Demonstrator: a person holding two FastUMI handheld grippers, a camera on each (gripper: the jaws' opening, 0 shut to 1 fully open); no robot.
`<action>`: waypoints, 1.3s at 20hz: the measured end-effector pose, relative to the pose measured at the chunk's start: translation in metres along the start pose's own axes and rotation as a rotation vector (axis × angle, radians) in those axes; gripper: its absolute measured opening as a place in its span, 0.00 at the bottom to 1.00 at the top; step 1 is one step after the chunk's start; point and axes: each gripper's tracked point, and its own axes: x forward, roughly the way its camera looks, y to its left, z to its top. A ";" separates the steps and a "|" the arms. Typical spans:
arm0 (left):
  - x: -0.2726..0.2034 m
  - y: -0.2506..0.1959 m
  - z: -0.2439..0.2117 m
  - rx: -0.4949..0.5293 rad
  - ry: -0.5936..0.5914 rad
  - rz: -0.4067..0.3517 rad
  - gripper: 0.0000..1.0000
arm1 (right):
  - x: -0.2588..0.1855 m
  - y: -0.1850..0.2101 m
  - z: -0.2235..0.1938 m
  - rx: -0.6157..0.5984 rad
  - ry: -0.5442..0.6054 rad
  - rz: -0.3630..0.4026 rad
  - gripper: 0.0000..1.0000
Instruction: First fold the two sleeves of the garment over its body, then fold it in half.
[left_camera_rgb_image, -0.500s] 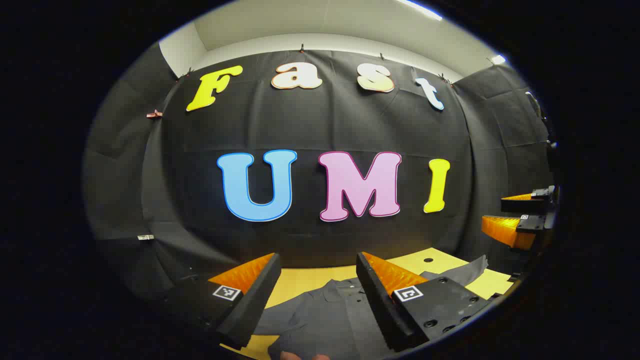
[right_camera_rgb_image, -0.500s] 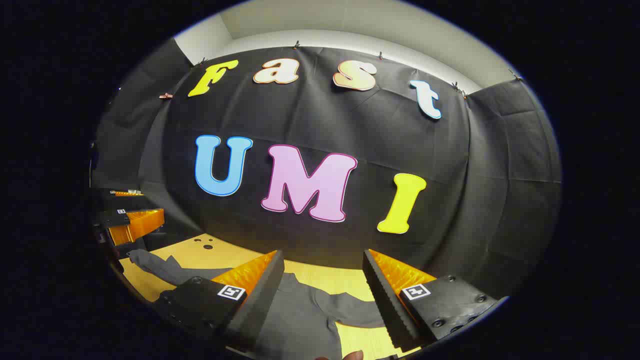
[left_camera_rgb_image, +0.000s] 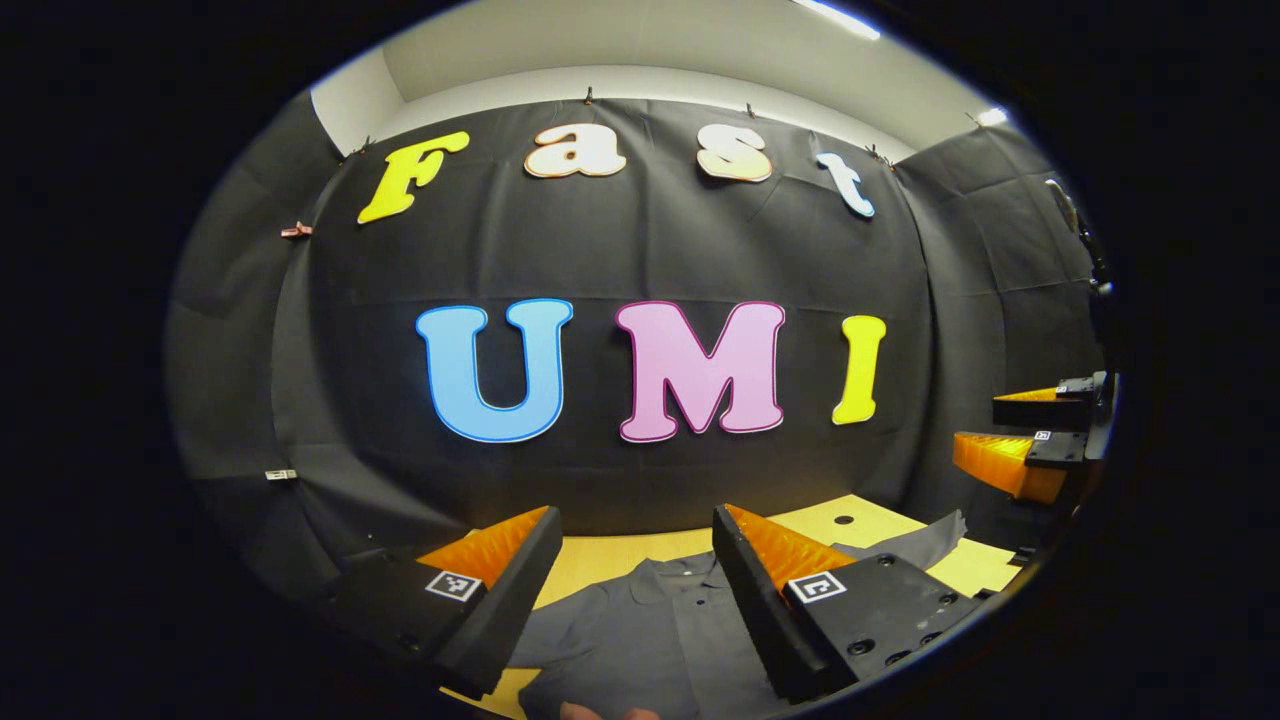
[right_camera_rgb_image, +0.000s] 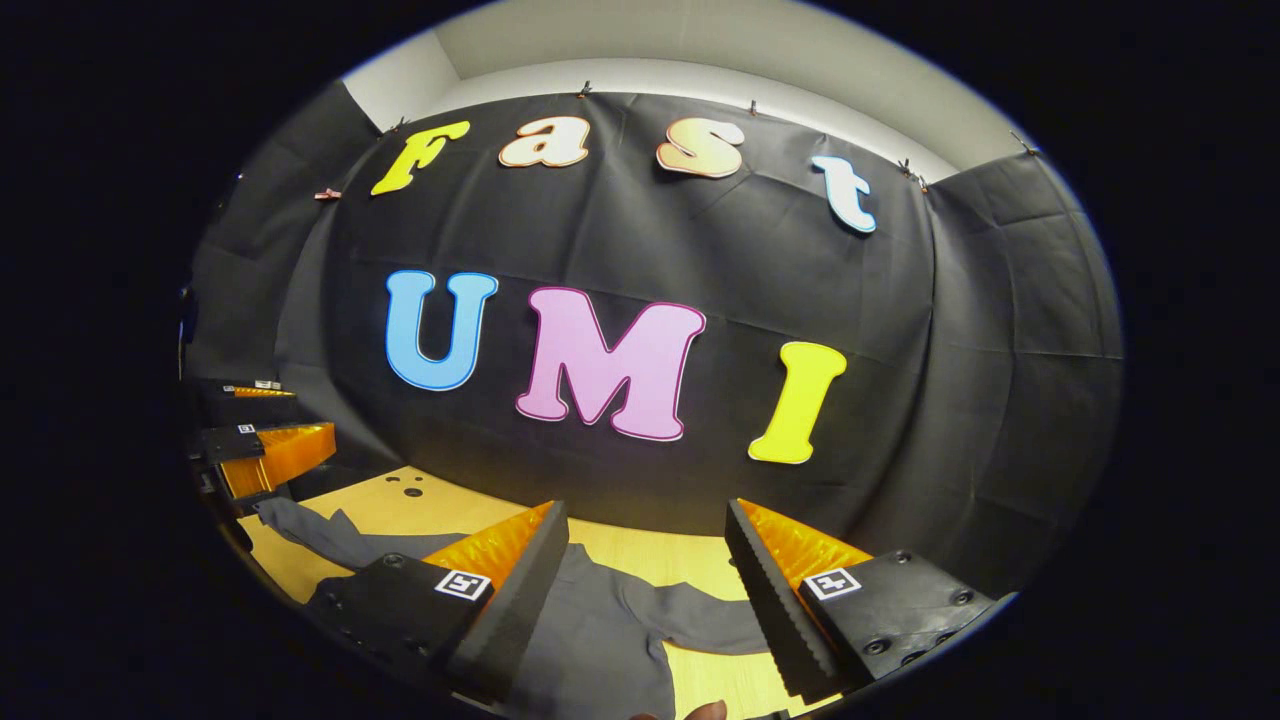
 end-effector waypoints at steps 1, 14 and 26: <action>0.000 -0.001 0.000 0.000 0.003 0.000 0.95 | 0.001 -0.001 0.000 -0.002 -0.001 0.000 0.97; 0.002 -0.025 -0.014 0.003 0.024 -0.003 0.95 | 0.049 -0.126 -0.045 -0.029 0.050 -0.132 0.97; 0.010 -0.073 -0.040 -0.011 0.146 0.031 0.95 | 0.117 -0.292 -0.230 -0.068 0.267 -0.282 0.98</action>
